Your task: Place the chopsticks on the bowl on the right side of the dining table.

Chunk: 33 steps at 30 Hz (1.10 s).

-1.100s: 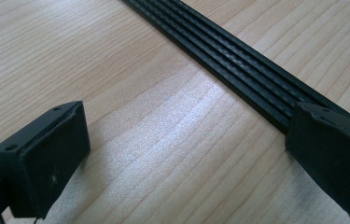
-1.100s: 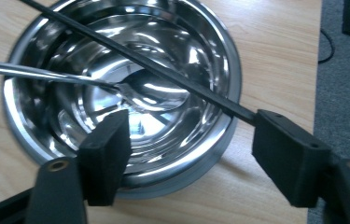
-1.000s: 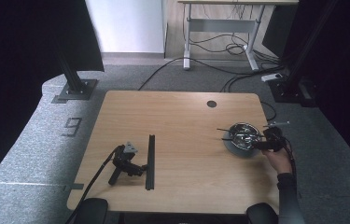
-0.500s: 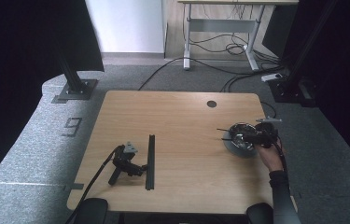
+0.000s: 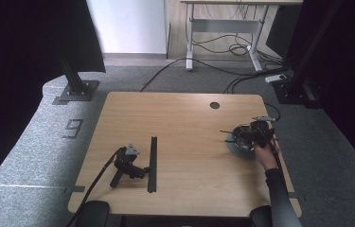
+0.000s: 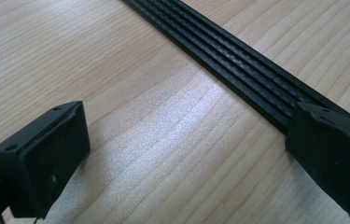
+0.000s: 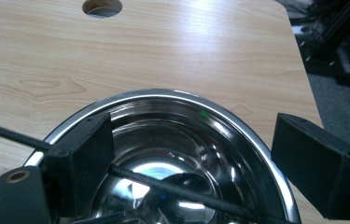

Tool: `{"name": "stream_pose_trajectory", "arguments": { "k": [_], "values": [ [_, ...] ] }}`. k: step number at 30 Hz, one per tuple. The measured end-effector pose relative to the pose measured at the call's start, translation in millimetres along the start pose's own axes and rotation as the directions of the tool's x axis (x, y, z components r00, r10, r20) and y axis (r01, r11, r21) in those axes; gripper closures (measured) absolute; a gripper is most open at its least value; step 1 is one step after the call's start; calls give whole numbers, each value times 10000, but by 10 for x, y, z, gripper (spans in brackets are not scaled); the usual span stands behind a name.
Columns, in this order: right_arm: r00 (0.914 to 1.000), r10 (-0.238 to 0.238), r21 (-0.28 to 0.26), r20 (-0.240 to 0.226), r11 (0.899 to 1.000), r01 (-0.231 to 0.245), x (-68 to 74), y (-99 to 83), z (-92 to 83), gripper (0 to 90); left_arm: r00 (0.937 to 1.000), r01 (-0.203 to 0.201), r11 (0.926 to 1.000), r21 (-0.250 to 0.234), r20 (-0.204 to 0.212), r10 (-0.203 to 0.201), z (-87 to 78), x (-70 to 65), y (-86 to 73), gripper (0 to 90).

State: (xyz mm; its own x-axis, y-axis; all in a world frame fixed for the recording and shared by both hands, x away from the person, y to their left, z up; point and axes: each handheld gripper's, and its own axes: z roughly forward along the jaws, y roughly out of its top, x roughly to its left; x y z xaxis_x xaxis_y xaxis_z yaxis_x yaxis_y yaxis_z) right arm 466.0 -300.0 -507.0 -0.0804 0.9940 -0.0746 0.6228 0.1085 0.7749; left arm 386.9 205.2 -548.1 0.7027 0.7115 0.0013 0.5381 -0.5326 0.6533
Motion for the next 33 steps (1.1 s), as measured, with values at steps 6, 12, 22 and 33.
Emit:
{"name": "stream_pose_trajectory", "arguments": {
  "k": [6, 12, 22, 33],
  "values": [
    [9997, -239, 171, 77, 9996, 238, 13, -17, 36, 128, 10000, 5, 10000, 0, 1, -5, 0, -1, 0, 0],
    [9994, -342, 274, -87, 9990, 344, 9, -16, 5, 127, 10000, 2, 10000, 3, 1, -2, 0, 0, 0, 0],
    [9980, -550, 150, -313, 9983, 554, -78, 24, -261, 126, 10000, 5, 10000, 4, 5, -5, -1, 0, 0, 0],
    [9971, -292, 1075, -707, 9935, 367, -236, -108, -399, 125, 10000, 5, 10000, 7, 4, -5, -1, -1, 0, 0]
  ]
}}
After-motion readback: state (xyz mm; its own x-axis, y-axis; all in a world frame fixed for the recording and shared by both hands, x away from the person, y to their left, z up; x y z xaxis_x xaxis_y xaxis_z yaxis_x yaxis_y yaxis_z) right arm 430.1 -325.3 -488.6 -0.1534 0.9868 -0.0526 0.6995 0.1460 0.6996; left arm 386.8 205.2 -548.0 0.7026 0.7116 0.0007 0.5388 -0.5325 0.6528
